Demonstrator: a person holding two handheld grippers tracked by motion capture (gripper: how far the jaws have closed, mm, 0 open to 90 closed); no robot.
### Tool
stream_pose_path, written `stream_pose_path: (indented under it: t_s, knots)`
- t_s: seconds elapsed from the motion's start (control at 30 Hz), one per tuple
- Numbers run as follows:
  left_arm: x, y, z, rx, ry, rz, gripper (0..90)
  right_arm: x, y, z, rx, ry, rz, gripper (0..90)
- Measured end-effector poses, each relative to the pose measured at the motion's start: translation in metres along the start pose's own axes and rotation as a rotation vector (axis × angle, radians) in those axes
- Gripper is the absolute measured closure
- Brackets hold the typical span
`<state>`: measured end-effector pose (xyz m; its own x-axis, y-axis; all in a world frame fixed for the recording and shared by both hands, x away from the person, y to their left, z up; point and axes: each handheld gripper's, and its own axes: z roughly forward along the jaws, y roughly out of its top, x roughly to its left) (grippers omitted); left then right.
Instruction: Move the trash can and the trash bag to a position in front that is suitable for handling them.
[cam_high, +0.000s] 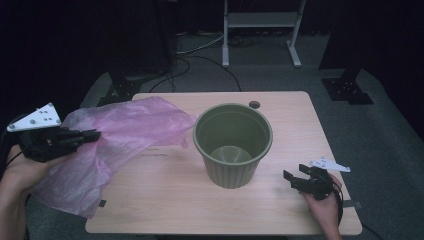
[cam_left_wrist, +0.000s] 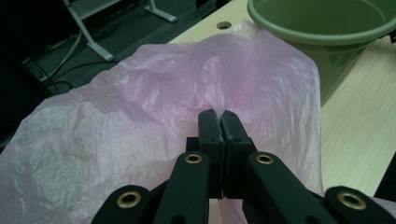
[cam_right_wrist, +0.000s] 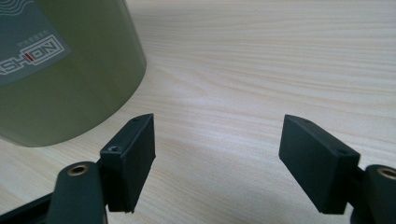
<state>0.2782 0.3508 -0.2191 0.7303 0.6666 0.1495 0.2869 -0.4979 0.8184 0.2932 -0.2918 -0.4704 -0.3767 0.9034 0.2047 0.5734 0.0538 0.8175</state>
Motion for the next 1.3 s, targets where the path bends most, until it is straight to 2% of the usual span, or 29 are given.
stream_pose_path:
  t_s: [0.53,0.9,1.3]
  knots:
    - [-0.004,0.028,-0.034,-0.069,0.004,0.039,88.9,0.0,0.0,0.001,0.005,-0.001,-0.003,26.1]
    - [-0.013,0.049,-0.049,-0.089,-0.011,0.09,89.0,-0.001,-0.001,0.001,0.008,-0.004,-0.002,26.1]
    - [-0.019,0.066,-0.068,-0.12,-0.018,0.118,89.0,-0.001,-0.001,0.001,0.011,-0.005,-0.007,26.1]
